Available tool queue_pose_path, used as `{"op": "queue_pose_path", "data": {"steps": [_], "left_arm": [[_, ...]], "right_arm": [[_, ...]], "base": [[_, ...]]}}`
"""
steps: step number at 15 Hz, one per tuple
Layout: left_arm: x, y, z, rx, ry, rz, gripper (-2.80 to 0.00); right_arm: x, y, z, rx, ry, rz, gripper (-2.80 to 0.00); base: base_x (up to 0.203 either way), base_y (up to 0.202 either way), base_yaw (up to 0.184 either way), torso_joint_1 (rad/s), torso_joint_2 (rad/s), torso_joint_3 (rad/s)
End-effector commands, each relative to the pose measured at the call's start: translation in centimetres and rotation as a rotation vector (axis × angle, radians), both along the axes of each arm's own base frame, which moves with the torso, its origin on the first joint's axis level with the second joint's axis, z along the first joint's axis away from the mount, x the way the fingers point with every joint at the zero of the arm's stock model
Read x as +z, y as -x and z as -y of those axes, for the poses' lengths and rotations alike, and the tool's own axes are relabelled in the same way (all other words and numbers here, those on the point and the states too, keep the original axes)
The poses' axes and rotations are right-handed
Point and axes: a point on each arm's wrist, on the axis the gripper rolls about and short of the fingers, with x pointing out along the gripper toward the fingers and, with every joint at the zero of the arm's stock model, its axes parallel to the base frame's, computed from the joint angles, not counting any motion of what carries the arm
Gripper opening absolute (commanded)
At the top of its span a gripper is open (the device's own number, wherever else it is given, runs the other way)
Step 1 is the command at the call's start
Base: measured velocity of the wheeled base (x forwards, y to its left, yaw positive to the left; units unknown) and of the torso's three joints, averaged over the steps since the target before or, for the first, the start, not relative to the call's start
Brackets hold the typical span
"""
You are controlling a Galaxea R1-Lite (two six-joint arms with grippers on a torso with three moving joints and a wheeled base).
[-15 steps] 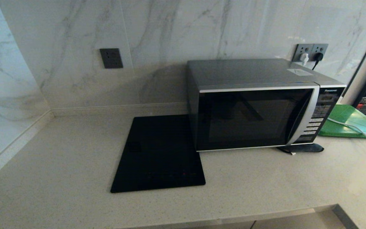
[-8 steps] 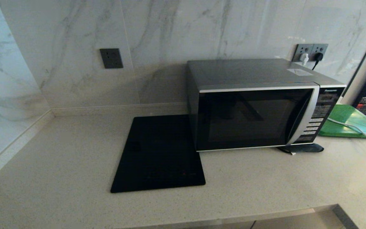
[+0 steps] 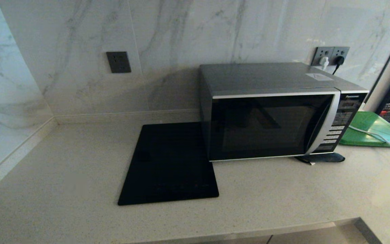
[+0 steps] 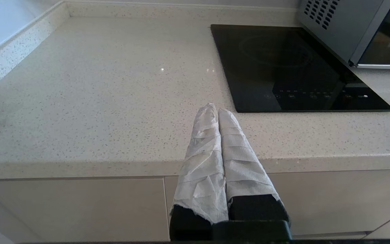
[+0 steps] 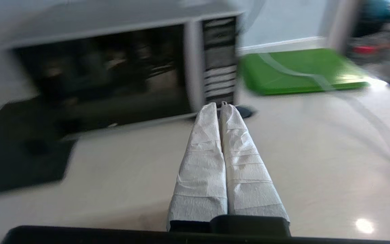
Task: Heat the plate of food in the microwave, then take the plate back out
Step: Open the microwave oven
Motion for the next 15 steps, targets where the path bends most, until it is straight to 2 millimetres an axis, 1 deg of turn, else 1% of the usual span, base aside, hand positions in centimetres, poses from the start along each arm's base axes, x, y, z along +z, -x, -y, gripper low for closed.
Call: {"op": "queue_pose_path", "data": {"steps": [1, 2, 4, 8, 12, 14, 15], "left_arm": [[0.0, 0.0, 0.0, 0.002, 0.001, 0.001, -2.80], [0.0, 0.0, 0.0, 0.000, 0.001, 0.001, -2.80], [0.0, 0.0, 0.0, 0.002, 0.001, 0.001, -2.80], [0.0, 0.0, 0.0, 0.001, 0.001, 0.001, -2.80], [0.0, 0.0, 0.0, 0.000, 0.001, 0.001, -2.80], [0.0, 0.0, 0.0, 0.000, 0.001, 0.001, -2.80], [0.0, 0.0, 0.0, 0.002, 0.001, 0.001, -2.80]], "right_arm": [[2.5, -4.2, 0.3, -0.144, 0.011, -0.120, -2.80], [3.0, -4.9, 0.4, -0.190, 0.039, -0.143, -2.80], [3.2, -6.2, 0.6, -0.283, 0.071, -0.189, -2.80], [3.5, -6.9, 1.0, -0.487, 0.116, -0.237, -2.80], [1.9, -7.1, 1.4, -0.682, 0.209, -0.350, -2.80], [1.2, -8.6, 1.4, -0.696, 0.226, -0.397, -2.80], [1.0, -9.7, 1.4, -0.699, 0.228, -0.402, -2.80]], "base": [[0.000, 0.000, 0.000, 0.000, 0.00, 0.000], [0.000, 0.000, 0.000, 0.000, 0.00, 0.000], [0.000, 0.000, 0.000, 0.000, 0.00, 0.000], [0.000, 0.000, 0.000, 0.000, 0.00, 0.000], [0.000, 0.000, 0.000, 0.000, 0.00, 0.000], [0.000, 0.000, 0.000, 0.000, 0.00, 0.000], [0.000, 0.000, 0.000, 0.000, 0.00, 0.000]]}}
